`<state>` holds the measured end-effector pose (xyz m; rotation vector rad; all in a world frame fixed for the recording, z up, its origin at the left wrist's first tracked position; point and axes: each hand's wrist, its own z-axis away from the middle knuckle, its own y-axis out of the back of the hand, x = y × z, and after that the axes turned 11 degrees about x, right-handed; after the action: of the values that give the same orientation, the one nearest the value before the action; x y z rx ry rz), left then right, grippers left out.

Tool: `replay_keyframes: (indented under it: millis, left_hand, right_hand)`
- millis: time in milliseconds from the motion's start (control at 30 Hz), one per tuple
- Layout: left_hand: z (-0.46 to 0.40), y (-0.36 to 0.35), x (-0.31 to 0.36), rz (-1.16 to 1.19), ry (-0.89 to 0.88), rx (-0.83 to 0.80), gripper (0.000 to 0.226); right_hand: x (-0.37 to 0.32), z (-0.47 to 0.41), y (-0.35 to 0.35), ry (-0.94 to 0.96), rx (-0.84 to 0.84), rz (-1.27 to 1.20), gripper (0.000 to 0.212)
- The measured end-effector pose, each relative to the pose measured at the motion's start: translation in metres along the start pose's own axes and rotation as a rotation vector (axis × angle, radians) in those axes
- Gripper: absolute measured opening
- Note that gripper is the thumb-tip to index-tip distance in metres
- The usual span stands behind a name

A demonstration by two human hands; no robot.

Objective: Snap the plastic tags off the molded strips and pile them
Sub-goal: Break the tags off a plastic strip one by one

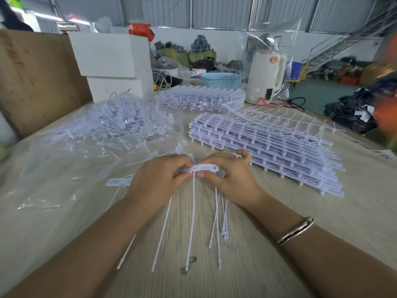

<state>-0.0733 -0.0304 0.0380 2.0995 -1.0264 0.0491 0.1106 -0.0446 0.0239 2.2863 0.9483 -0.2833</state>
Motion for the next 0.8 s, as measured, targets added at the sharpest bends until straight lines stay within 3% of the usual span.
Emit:
replay_keyframes:
  millis: [200,300,467,567,733,800]
  left_hand:
    - [0.000,-0.003,-0.002,0.096,0.101,-0.032,0.005]
    - [0.000,-0.004,-0.003,0.158,0.162,-0.036,0.006]
    - [-0.002,-0.001,-0.002,0.061,0.096,0.034,0.019]
    - [0.000,-0.001,0.004,-0.016,0.080,0.041,0.029]
    - [0.000,-0.001,0.012,-0.067,-0.002,0.079,0.037]
    - [0.000,-0.001,0.015,-0.089,-0.019,0.076,0.038]
  right_hand:
    - [0.003,0.000,-0.003,0.093,0.059,0.118,0.011]
    - [0.011,-0.002,-0.003,-0.013,0.074,0.085,0.015]
    - [0.023,-0.005,0.000,-0.130,0.043,0.188,0.010]
    - [0.025,-0.005,0.000,-0.154,-0.002,0.346,0.026]
    - [0.014,-0.003,-0.003,-0.005,0.040,0.356,0.025]
    - [0.010,-0.003,-0.003,0.018,-0.020,0.376,0.024]
